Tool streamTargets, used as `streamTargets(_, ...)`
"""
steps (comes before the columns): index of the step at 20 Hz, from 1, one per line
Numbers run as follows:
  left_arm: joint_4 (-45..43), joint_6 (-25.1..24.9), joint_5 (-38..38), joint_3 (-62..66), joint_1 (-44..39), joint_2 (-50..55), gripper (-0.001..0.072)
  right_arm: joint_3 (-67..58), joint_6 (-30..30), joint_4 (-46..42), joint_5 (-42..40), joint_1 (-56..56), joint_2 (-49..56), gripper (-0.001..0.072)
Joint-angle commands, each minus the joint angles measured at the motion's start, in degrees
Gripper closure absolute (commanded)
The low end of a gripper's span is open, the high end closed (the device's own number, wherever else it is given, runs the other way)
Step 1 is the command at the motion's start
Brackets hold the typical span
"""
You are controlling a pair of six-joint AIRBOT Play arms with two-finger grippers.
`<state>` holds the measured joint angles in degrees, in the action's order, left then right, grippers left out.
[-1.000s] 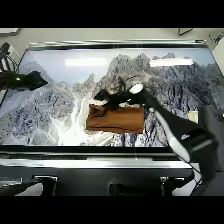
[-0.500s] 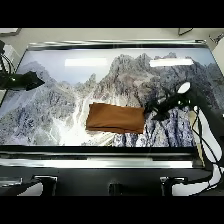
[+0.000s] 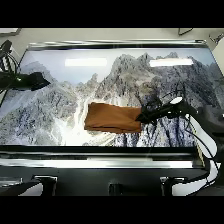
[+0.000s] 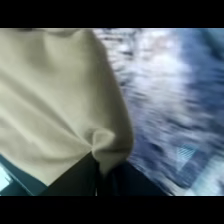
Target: Fold the clothes and pants, and hang the long-sleeved shirts on hangers.
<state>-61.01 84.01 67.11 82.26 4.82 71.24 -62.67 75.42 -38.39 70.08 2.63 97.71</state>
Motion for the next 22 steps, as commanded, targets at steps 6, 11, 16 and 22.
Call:
streamTargets(6,0.0,0.0,-0.2,0.0,-0.6,0.0,0.0674,-20.0,-0.2,4.0,11.1,14.3,-9.1,0.0676)
streamTargets(11,0.0,0.0,-0.7,0.0,-0.6,0.0,0.0674,-35.5,11.1,-7.2,16.2,30.5,-15.2,0.0676)
streamTargets(16,0.0,-0.1,-2.4,0.0,-0.6,0.0,0.0674,-43.4,20.4,-9.2,21.2,44.6,-15.5,0.0676)
streamTargets(22,0.0,-0.2,-4.1,0.0,-0.6,0.0,0.0674,-45.9,27.1,-8.2,25.5,56.4,-16.8,0.0677)
